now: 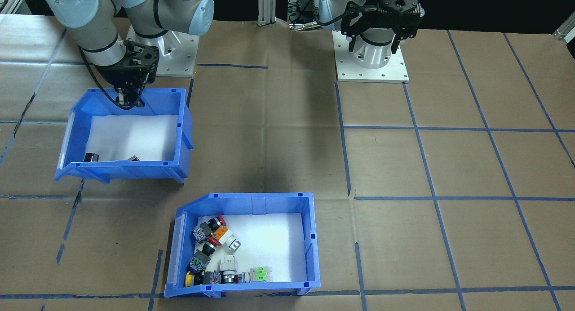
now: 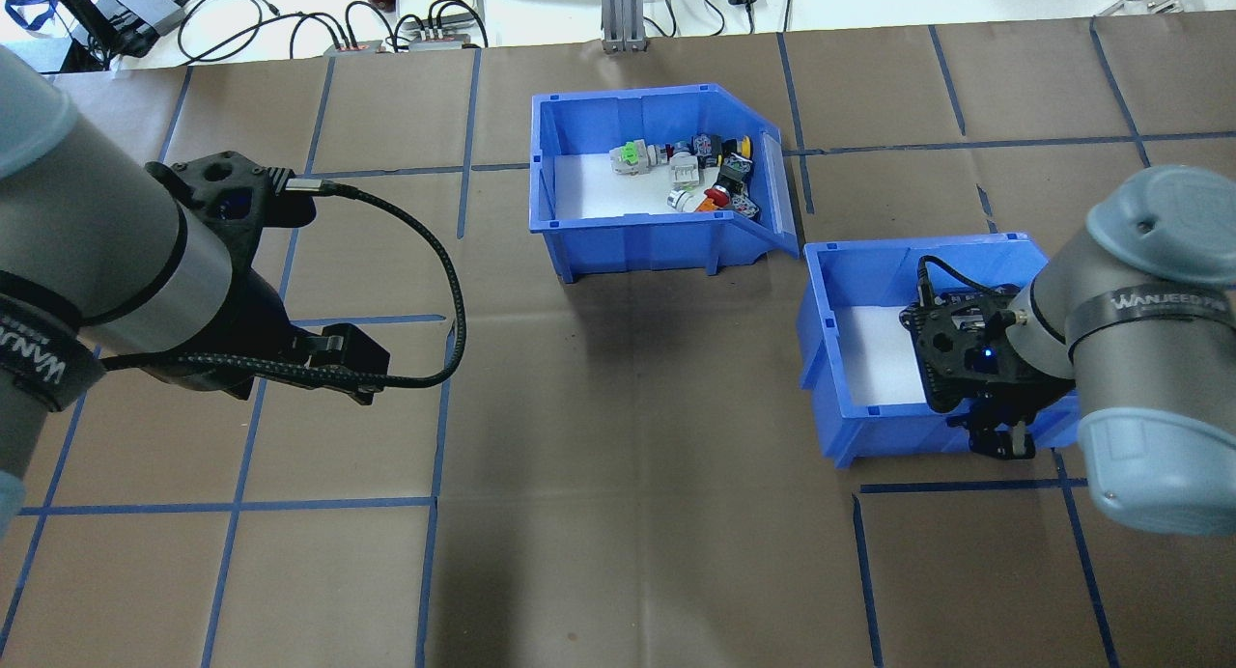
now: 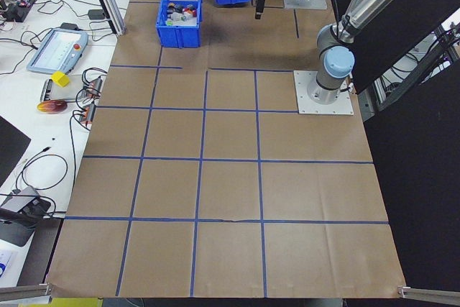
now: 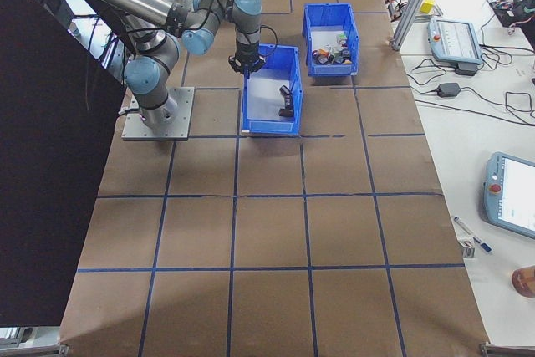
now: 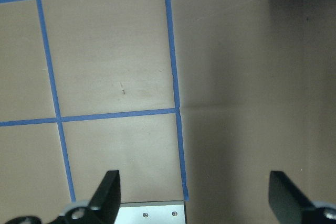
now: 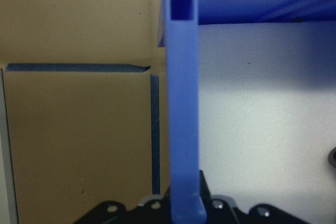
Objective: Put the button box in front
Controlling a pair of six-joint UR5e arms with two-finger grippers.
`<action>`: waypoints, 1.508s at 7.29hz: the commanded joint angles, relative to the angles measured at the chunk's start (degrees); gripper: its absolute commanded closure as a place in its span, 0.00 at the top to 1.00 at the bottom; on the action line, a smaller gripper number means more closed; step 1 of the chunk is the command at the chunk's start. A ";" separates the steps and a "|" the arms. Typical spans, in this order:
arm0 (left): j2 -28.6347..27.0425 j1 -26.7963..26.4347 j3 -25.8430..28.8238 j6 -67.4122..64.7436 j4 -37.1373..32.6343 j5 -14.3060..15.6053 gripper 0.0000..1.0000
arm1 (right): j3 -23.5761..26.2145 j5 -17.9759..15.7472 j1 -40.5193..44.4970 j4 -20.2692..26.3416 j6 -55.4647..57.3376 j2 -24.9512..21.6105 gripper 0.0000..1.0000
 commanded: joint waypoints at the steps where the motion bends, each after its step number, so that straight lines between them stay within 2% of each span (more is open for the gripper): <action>1: 0.03 5.22 0.13 0.57 0.74 0.05 0.99 | 0.25 -1.49 12.41 -0.31 14.77 -0.55 0.07; 2: 0.03 5.59 -0.13 1.17 1.53 0.14 0.99 | 0.34 -1.51 16.04 -1.01 17.44 -0.47 0.07; 6: -1.55 4.80 0.74 6.80 2.68 -0.73 0.99 | 0.25 -0.63 29.93 -9.87 28.51 1.46 0.07; 9: -1.99 4.45 0.66 8.03 2.68 -0.91 0.99 | -0.01 -0.71 38.28 -18.74 38.28 9.01 0.07; 11: -1.73 4.36 0.57 7.95 2.68 -1.00 0.99 | -0.01 -1.06 40.68 -19.74 40.76 11.83 0.07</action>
